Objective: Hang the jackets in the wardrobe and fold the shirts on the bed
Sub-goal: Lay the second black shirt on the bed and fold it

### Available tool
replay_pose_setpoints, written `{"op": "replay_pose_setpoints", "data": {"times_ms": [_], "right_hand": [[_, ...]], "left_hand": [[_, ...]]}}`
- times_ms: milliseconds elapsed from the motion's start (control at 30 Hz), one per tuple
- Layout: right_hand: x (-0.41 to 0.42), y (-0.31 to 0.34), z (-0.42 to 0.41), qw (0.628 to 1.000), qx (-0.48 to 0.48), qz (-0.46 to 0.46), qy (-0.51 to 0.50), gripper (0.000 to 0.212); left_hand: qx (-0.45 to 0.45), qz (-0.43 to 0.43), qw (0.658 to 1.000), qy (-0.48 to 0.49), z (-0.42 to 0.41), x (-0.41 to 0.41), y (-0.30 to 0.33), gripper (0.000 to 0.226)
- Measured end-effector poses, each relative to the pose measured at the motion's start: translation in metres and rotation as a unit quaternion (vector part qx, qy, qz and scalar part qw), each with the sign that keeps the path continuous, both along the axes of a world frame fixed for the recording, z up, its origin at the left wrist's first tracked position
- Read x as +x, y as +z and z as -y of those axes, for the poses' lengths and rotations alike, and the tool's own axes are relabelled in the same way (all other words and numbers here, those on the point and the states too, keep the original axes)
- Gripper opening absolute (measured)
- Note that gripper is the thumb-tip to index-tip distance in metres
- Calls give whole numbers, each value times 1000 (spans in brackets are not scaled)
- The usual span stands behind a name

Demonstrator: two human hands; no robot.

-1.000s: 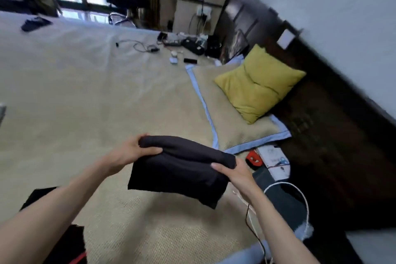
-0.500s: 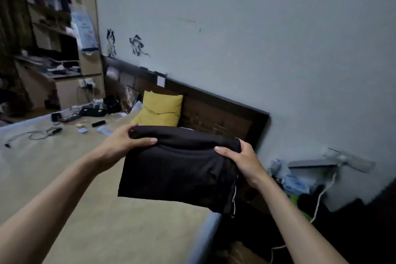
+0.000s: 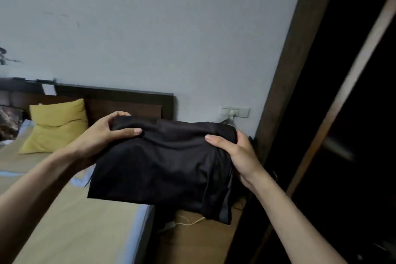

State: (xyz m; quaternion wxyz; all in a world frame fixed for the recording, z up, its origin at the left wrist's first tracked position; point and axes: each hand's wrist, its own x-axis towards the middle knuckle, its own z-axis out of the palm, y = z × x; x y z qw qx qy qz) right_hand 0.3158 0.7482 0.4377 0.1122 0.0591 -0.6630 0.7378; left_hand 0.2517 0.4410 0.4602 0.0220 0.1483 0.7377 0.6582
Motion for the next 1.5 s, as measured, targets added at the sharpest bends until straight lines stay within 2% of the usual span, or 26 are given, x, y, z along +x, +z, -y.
{"op": "replay_pose_setpoints", "data": {"times_ms": [100,167,267,333,467,533,667,833,933,1033,1167,1267,1367,1433,1500], "right_hand": [[46,-4,-38,999,8,3,-37,27],[75,-5,-61,998,15,2,-57,17],[117,-1,-94,995,27,-7,-95,19],[145,6,-115,987,28,-25,-157,20],[201,16,-151,954,0,-49,-294,32],[229,20,-162,939,-20,-44,-339,41],[278,20,-176,901,-55,-40,-428,52],[339,14,-187,846,-76,-45,-526,35],[370,6,-202,792,-47,-44,-607,25],[387,-4,-224,764,5,-29,-644,22],[391,-15,-264,764,49,-10,-643,26],[383,-15,-293,776,48,-19,-629,28],[366,-7,-321,782,52,-33,-620,30],[351,0,-339,769,101,-24,-631,39],[334,14,-357,746,163,3,-645,60]], "left_hand": [[-5,-6,999,-50,-58,9,-2,91],[-11,-21,995,-101,-91,15,1,88],[10,-16,982,-187,-138,23,15,82],[19,-18,969,-246,-168,28,27,75],[57,-25,936,-346,-229,43,44,39],[65,-56,921,-380,-257,58,51,31],[97,-146,885,-431,-305,95,62,34],[131,-206,847,-472,-362,150,61,42],[133,-180,857,-464,-402,170,40,47],[125,-153,878,-435,-442,180,16,48],[133,-113,908,-380,-485,185,1,52],[156,-77,922,-346,-512,184,3,53],[172,-77,934,-304,-537,179,10,53],[179,-99,939,-277,-556,170,15,53],[178,-128,942,-256,-581,159,25,52]]}}
